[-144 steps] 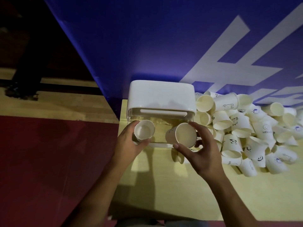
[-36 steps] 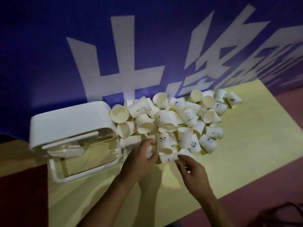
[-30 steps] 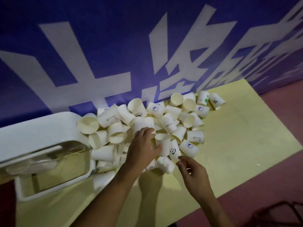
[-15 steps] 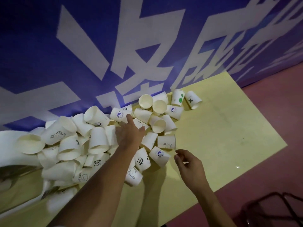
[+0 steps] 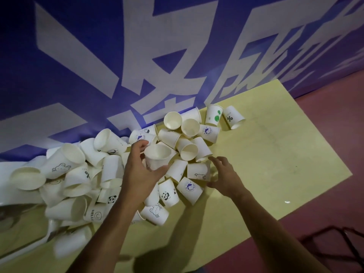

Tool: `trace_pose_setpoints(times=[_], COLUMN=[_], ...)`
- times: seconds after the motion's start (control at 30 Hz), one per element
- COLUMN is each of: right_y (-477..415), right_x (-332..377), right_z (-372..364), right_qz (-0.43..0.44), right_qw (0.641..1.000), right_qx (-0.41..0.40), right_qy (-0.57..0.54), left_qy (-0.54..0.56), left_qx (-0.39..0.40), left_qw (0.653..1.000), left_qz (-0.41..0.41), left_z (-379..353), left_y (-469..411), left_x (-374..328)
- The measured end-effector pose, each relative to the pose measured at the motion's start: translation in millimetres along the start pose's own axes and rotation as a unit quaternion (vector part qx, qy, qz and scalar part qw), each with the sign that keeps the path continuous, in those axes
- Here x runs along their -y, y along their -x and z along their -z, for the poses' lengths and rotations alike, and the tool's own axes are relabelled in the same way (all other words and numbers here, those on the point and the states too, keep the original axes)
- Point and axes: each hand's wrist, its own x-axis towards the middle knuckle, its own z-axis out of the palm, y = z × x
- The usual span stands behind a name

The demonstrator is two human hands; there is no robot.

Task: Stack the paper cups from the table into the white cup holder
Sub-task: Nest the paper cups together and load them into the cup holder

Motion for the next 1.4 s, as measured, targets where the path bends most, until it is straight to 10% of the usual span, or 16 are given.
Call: trace_pose_setpoints(times=[0.47,1.4], right_y=[40.7,164.7], right_x=[-5.3,351.3], right_z=[17.0,-163.3], right_qz=[0.086,0.21], right_qw=[0.983,0.96], right_qx=[-0.128,-0.083], right_qy=[-0.095,-0.167], left_qy=[0.108,0.065], left_qx=[0.007,-0.156], left_qw=[0.994,0.985], left_qz=[-0.036,-0.022], left_z=[42.8,325.6], left_y=[35.2,139.0], left_x=[32.1,245.6])
